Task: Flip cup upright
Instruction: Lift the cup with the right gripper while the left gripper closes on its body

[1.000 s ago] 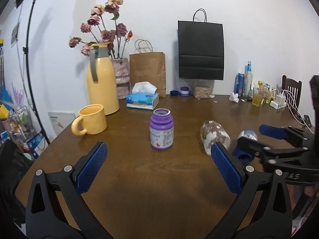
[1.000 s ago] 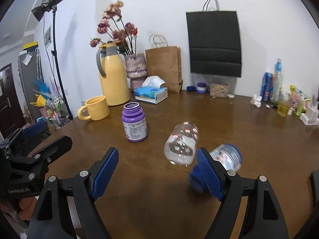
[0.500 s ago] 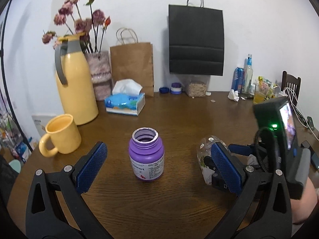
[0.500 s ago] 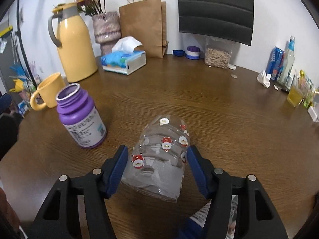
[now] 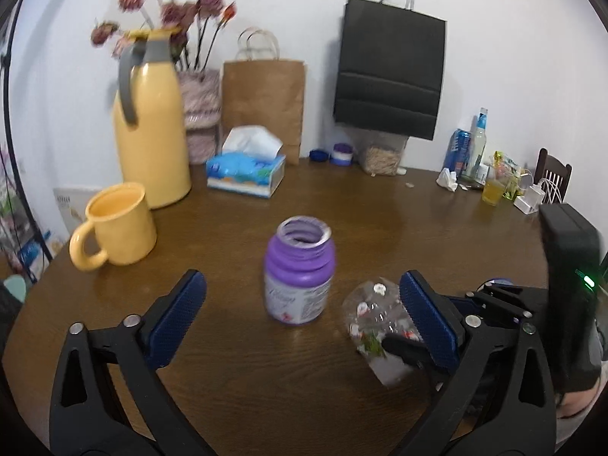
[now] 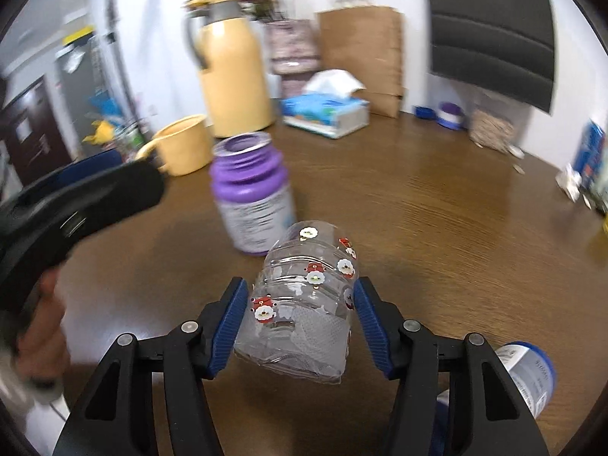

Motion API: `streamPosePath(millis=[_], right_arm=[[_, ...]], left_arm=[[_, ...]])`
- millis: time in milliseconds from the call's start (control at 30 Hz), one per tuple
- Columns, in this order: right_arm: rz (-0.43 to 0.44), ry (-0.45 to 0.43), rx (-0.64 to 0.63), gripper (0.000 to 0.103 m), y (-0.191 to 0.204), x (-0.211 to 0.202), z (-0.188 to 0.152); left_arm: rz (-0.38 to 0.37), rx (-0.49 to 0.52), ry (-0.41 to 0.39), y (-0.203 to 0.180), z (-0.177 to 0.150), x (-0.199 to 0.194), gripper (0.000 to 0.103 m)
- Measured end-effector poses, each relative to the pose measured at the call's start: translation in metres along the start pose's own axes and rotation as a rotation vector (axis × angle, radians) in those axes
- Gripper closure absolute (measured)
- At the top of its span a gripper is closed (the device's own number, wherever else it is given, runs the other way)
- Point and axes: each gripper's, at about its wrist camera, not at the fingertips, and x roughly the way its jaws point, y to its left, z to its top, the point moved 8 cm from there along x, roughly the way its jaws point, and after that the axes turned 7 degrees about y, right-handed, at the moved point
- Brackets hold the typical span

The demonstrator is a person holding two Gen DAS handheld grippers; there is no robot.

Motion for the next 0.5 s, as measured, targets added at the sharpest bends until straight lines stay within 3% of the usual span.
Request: streamPosePath(millis=[167, 233, 300, 367, 500], right_arm=[[0.064, -0.011, -0.225, 0.040, 0.063, 0.003, -0.010], [0.106, -0.008, -0.294, 0.040, 0.086, 0.003, -0.014], [0.108, -0.020, -0.334, 0.040, 0.097, 0.004, -0.016], [0.101, -0.036, -0.353, 0.040, 0.100, 0.005, -0.018], [0.127, -0.036, -0.338, 0.040, 0.098, 0.006, -0.018]], left_arm=[[-0.039, -0.086, 0.067, 0.020, -0.014, 0.006, 0.018], [-0.073, -0.071, 0.115, 0.016, -0.023, 0.011, 0.020], [-0.101, -0.052, 0.170, 0.013, -0.033, 0.018, 0.033], [-0.091, -0.051, 0.221, 0.016, -0.044, 0.028, 0.056], [-0.098, -0.075, 0.238, 0.020, -0.052, 0.032, 0.061]])
